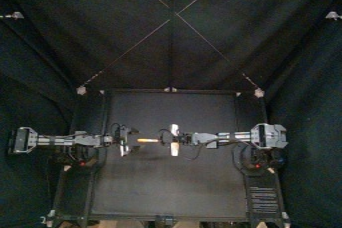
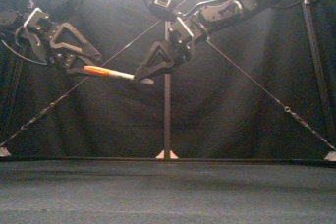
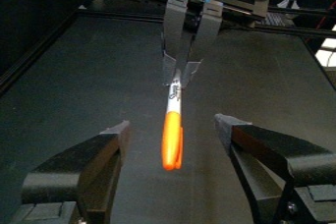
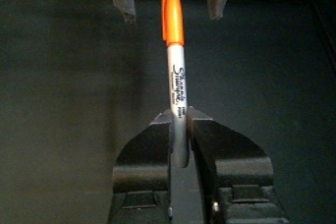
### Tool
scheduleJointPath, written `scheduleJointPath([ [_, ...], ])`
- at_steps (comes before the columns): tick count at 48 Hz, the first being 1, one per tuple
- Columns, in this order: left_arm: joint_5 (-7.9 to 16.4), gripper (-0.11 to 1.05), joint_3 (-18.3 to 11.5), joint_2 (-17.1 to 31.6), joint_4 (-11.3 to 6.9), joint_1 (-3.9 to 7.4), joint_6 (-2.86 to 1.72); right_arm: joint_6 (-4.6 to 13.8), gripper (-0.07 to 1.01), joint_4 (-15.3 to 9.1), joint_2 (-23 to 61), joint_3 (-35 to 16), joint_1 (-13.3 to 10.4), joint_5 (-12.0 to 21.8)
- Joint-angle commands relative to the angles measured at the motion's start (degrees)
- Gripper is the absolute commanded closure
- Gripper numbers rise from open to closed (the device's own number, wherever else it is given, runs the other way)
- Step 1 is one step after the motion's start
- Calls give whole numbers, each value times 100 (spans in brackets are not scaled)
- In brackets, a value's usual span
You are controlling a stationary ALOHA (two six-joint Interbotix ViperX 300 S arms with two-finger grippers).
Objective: Uncap the pen
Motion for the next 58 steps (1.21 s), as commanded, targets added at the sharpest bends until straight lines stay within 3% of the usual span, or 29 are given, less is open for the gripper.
scheduleJointPath([
  [1, -26, -5, -176, 9, -62, -9, 0, 0, 49, -9, -290, -53, 18, -70],
  [10, 35, -4, -158, 9, -193, 0, 0, 9, 49, -9, -290, -44, 35, -70],
  [19, 360, -4, -202, 26, -308, -9, 9, 18, 49, -9, -290, -44, 35, -123],
  [36, 369, -2, -202, 26, -325, 88, 0, 18, 49, -9, -272, -44, 35, -141],
  [42, 387, 6, -202, 26, -369, 149, 0, 18, 49, -9, -272, -44, 35, -141],
  [58, 360, 43, -202, 26, -378, 176, 0, 26, 49, -9, -246, -18, 53, -141],
])
